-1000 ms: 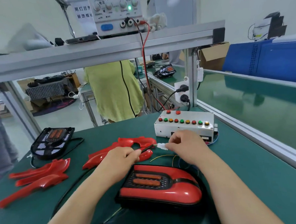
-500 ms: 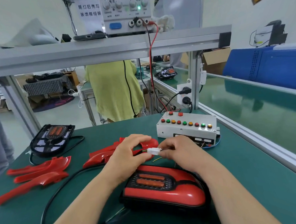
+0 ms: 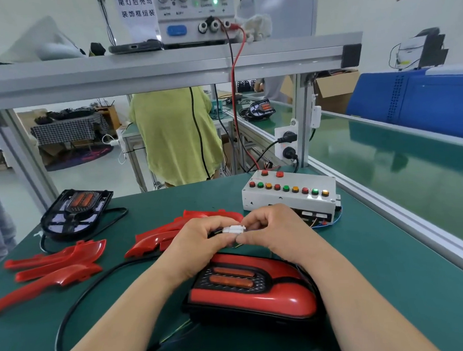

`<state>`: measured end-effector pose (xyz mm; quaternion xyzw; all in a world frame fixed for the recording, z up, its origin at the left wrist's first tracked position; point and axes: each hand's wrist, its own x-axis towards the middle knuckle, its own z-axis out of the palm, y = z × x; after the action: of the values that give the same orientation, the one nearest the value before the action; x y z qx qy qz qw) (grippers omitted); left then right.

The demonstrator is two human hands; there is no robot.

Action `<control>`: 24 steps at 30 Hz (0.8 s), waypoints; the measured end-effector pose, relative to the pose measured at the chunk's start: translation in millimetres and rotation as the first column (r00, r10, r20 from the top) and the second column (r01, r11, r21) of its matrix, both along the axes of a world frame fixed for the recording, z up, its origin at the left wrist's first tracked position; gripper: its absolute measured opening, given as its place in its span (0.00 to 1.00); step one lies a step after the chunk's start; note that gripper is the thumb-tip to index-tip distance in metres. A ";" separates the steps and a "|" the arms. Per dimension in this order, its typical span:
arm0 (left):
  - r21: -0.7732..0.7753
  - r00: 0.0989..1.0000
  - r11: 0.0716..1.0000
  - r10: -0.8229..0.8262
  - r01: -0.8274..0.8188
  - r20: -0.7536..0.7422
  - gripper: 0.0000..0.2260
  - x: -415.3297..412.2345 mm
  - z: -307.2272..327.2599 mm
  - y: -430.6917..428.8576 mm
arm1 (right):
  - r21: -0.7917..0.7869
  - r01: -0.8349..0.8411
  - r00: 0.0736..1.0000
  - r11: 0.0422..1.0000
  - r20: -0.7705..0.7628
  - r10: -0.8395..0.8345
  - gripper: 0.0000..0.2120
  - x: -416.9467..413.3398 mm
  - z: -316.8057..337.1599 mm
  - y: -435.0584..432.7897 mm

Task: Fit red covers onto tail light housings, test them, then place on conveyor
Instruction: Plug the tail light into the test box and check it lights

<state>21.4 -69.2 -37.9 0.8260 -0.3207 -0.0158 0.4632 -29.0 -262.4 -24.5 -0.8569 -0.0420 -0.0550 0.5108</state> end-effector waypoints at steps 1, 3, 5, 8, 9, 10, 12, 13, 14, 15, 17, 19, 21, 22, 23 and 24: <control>-0.022 1.000 1.000 -0.010 0.009 -0.022 0.09 -0.5 0.4 -0.6 | 0.005 0.003 1.000 1.000 0.007 -0.003 0.08 0.2 -0.4 0.2; -0.047 0.999 0.999 -0.010 0.007 -0.054 0.08 0.2 0.1 -1.6 | 0.005 -0.001 1.000 1.000 0.016 0.001 0.08 0.2 -1.2 -0.2; -0.056 0.998 0.998 -0.008 0.005 -0.065 0.10 1.7 -1.0 -2.0 | -0.002 -0.006 1.000 1.000 0.013 0.006 0.08 0.1 -1.3 -1.1; -0.062 0.996 0.998 -0.002 -0.004 -0.095 0.10 2.4 -1.5 -2.2 | -0.017 -0.010 1.000 1.000 0.004 0.011 0.09 0.5 -1.3 -1.8; -0.064 0.994 0.998 0.000 -0.007 -0.105 0.09 2.7 -1.9 -2.2 | -0.025 -0.009 1.000 1.000 0.008 0.009 0.09 0.6 -1.6 -2.0; -0.065 0.994 0.998 0.000 -0.007 -0.114 0.09 2.9 -2.2 -2.2 | -0.037 -0.008 1.000 0.999 0.013 0.008 0.08 0.6 -2.0 -2.0; -0.059 0.992 0.998 0.001 -0.008 -0.124 0.07 3.7 -3.1 -2.4 | -0.077 -0.010 1.000 0.997 0.022 0.012 0.07 0.7 -2.3 -1.3; -0.053 0.992 0.999 0.003 -0.010 -0.127 0.06 4.3 -3.5 -2.4 | -0.102 -0.013 1.000 0.995 0.025 0.015 0.06 0.9 -2.2 -0.6; -0.051 0.992 0.999 0.002 -0.009 -0.127 0.05 4.7 -3.5 -2.3 | -0.123 -0.015 0.999 0.992 0.028 0.018 0.06 1.1 -2.0 -0.2; -0.052 0.992 0.999 -0.001 -0.005 -0.125 0.05 4.8 -3.5 -2.5 | -0.136 -0.016 0.999 0.991 0.029 0.020 0.07 1.2 -1.7 0.1; -0.052 0.993 0.999 -0.007 0.001 -0.118 0.06 4.8 -3.3 -2.6 | -0.145 -0.016 0.999 0.989 0.033 0.021 0.07 1.3 -1.4 -0.2; -0.053 0.993 0.999 -0.009 0.003 -0.116 0.06 5.0 -3.0 -2.6 | -0.144 -0.014 0.999 0.989 0.036 0.019 0.07 1.4 -1.7 -0.9; -0.054 0.993 0.998 -0.016 0.009 -0.119 0.06 4.8 -2.7 -2.3 | -0.141 -0.008 0.999 0.990 0.033 0.013 0.07 1.8 -2.3 -1.5; -0.052 0.993 0.999 -0.019 0.012 -0.121 0.06 4.7 -2.3 -2.2 | -0.137 -0.007 0.999 0.991 0.031 0.011 0.07 2.1 -2.6 -1.8; -0.049 0.993 0.999 -0.020 0.015 -0.120 0.07 4.5 -2.1 -2.1 | -0.131 -0.005 1.000 0.991 0.027 0.009 0.07 2.3 -2.9 -1.9; -0.045 0.993 0.999 -0.022 0.016 -0.118 0.08 4.2 -1.8 -1.9 | -0.125 -0.004 1.000 0.992 0.024 0.007 0.07 2.5 -3.1 -2.1</control>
<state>25.6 -71.1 -39.7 0.8103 -0.3008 -0.0622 0.4991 -26.6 -264.4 -27.5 -0.8864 -0.0539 -0.0613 0.4556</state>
